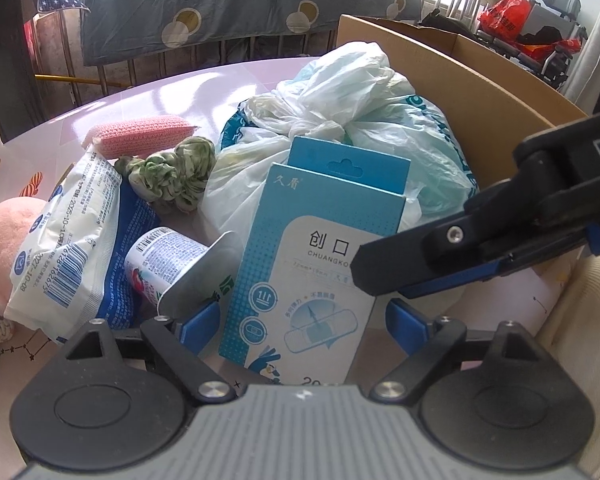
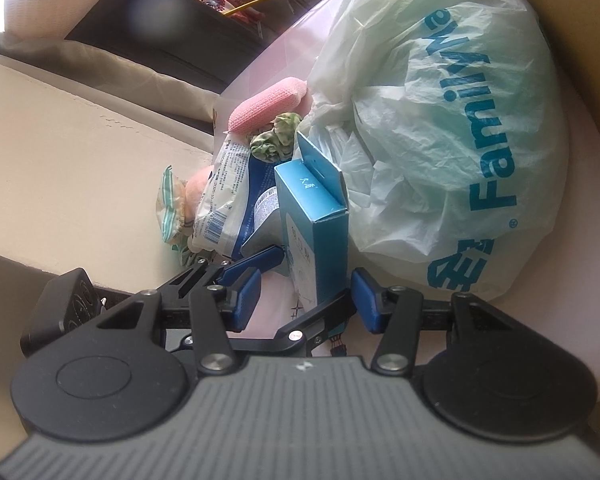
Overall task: Organize soft objects
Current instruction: 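Close the right gripper on the blue bandage box's edge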
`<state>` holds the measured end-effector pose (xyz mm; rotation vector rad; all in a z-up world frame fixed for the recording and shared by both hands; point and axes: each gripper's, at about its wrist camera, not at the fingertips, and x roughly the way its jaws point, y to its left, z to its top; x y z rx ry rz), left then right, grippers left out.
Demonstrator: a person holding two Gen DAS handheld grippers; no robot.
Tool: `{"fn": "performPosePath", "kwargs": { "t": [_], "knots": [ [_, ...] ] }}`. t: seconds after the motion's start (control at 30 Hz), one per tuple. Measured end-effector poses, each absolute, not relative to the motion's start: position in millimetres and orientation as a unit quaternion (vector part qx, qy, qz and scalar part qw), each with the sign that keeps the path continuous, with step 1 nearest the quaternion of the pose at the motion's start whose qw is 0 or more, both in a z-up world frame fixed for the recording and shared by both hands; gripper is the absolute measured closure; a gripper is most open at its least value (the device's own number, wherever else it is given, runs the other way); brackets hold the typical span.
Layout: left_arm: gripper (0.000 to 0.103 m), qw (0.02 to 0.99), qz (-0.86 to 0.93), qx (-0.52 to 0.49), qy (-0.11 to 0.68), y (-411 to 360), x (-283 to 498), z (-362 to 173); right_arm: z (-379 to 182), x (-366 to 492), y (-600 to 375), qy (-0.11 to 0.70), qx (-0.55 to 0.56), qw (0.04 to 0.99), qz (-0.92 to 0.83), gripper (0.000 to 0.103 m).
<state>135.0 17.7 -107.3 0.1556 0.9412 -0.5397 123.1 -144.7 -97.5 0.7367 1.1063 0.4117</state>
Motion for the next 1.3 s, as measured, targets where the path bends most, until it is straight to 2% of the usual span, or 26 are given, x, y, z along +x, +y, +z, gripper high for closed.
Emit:
{"fn": "performPosePath", "kwargs": {
  "t": [0.1, 0.2, 0.4, 0.53, 0.57, 0.6, 0.63, 0.7, 0.8, 0.9, 1.0, 1.03, 1.07, 1.17, 1.23, 1.3],
  "knots": [
    [0.014, 0.857, -0.250, 0.071, 0.444, 16.5, 132.3, -110.2, -101.1, 125.6, -142.2, 0.511, 0.340, 0.767, 0.189, 0.054],
    [0.022, 0.864, -0.237, 0.065, 0.439, 16.5, 129.0, -109.6, -102.0, 126.6, -140.0, 0.510, 0.337, 0.768, 0.190, 0.057],
    [0.025, 0.877, -0.221, 0.065, 0.422, 20.1, 115.1, -98.7, -96.9, 124.0, -140.9, 0.501, 0.335, 0.774, 0.194, 0.071],
    [0.028, 0.887, -0.212, 0.078, 0.403, 16.6, 103.1, -84.0, -87.4, 118.2, -142.1, 0.491, 0.334, 0.778, 0.206, 0.073],
    [0.035, 0.889, -0.210, 0.080, 0.399, 15.5, 100.2, -79.7, -84.3, 116.7, -142.6, 0.488, 0.333, 0.779, 0.209, 0.073],
    [0.048, 0.889, -0.217, 0.080, 0.395, 13.1, 97.2, -74.0, -81.2, 115.4, -144.3, 0.484, 0.335, 0.779, 0.214, 0.074],
    [0.066, 0.887, -0.220, 0.080, 0.398, 11.0, 96.1, -70.7, -79.3, 114.2, -144.7, 0.483, 0.341, 0.775, 0.224, 0.077],
    [0.067, 0.887, -0.215, 0.095, 0.397, 2.5, 91.6, -64.4, -74.7, 111.5, -142.8, 0.481, 0.342, 0.773, 0.233, 0.080],
    [0.061, 0.887, -0.207, 0.130, 0.391, -9.8, 86.0, -67.0, -70.7, 109.6, -141.7, 0.477, 0.336, 0.777, 0.237, 0.080],
    [0.052, 0.881, -0.199, 0.122, 0.412, -9.0, 84.8, -74.6, -77.8, 107.4, -148.8, 0.485, 0.341, 0.773, 0.225, 0.079],
    [0.038, 0.883, -0.195, 0.106, 0.414, -1.3, 80.3, -76.0, -80.1, 100.2, -158.9, 0.484, 0.343, 0.776, 0.216, 0.078],
    [0.030, 0.883, -0.196, 0.101, 0.413, 1.7, 78.7, -75.7, -80.4, 98.6, -161.7, 0.483, 0.341, 0.778, 0.213, 0.077],
    [0.023, 0.883, -0.200, 0.096, 0.413, 5.1, 77.8, -75.6, -81.1, 98.0, -164.1, 0.484, 0.340, 0.778, 0.211, 0.075],
    [0.013, 0.881, -0.208, 0.091, 0.414, 12.0, 81.3, -77.5, -84.6, 98.2, -167.5, 0.485, 0.341, 0.778, 0.208, 0.068],
    [0.012, 0.879, -0.210, 0.092, 0.418, 14.8, 87.8, -80.7, -86.8, 100.1, -164.5, 0.486, 0.338, 0.779, 0.206, 0.059],
    [0.012, 0.876, -0.212, 0.086, 0.425, 18.3, 96.6, -85.2, -90.9, 104.3, -157.8, 0.491, 0.336, 0.777, 0.206, 0.055]
  ]
}}
